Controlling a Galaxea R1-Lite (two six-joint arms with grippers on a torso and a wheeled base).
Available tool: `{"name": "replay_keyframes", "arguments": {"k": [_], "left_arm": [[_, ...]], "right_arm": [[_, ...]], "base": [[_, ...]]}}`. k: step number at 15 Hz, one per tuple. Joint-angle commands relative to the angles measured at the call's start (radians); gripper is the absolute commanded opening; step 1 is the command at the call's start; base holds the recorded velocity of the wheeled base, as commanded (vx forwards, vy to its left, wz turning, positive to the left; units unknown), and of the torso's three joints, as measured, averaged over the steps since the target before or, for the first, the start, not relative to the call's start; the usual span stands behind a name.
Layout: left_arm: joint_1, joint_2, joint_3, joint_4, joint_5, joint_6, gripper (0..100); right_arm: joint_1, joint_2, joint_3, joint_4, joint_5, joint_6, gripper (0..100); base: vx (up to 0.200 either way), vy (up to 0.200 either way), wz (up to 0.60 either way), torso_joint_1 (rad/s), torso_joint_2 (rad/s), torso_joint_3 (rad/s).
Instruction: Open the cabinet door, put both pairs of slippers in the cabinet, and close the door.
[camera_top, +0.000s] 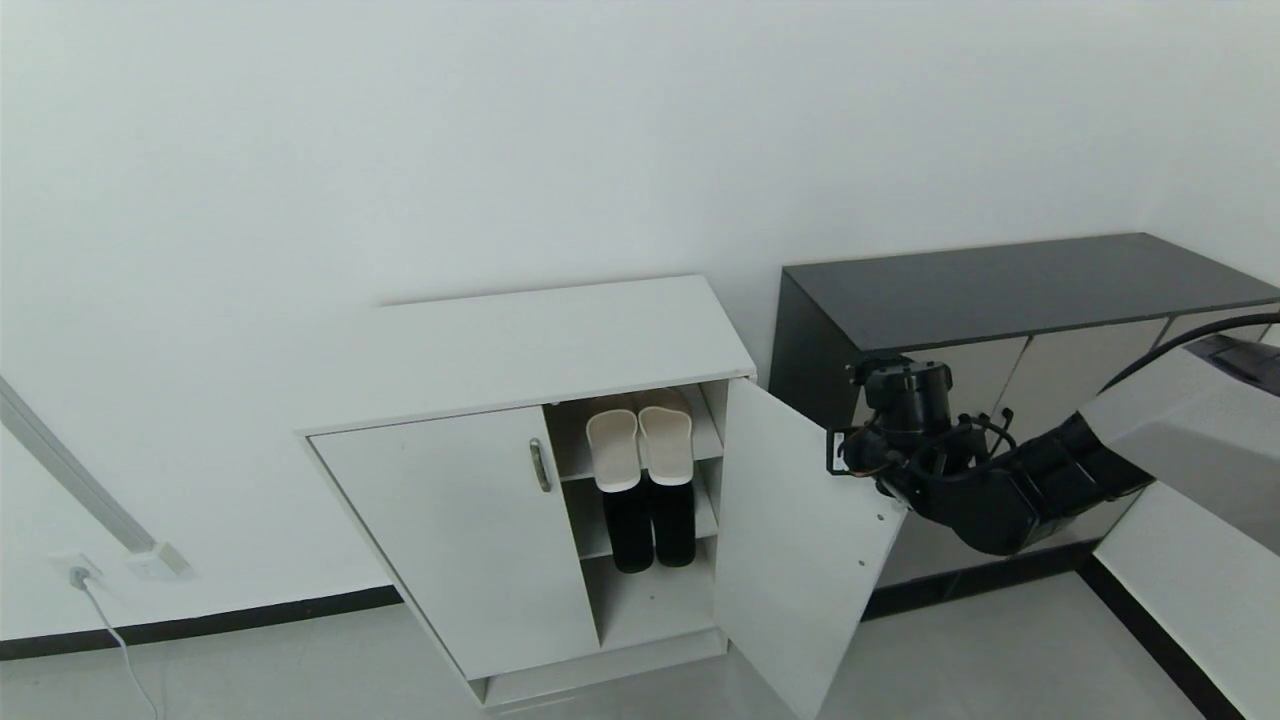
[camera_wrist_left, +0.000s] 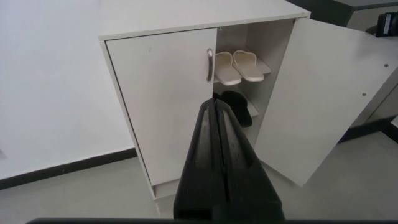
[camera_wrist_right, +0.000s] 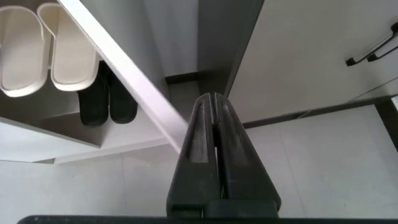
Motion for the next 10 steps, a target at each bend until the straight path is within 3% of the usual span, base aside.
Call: {"name": "replay_keyframes", "arguments": {"k": [1,10], "left_arm": [[0.000,0.001,0.000,0.000,0.000,0.000,0],[0.000,0.001,0.000,0.000,0.000,0.000,0]], "right_arm": [[0.022,-0.017,0.019,0.000,0.000,0.000,0],[0.181,-0.050,0.113,-0.049,-0.003,0.012,0]], "base": [[0.000,0.000,0.00,0.000,0.00,0.000],[0.000,0.000,0.00,0.000,0.00,0.000]]}}
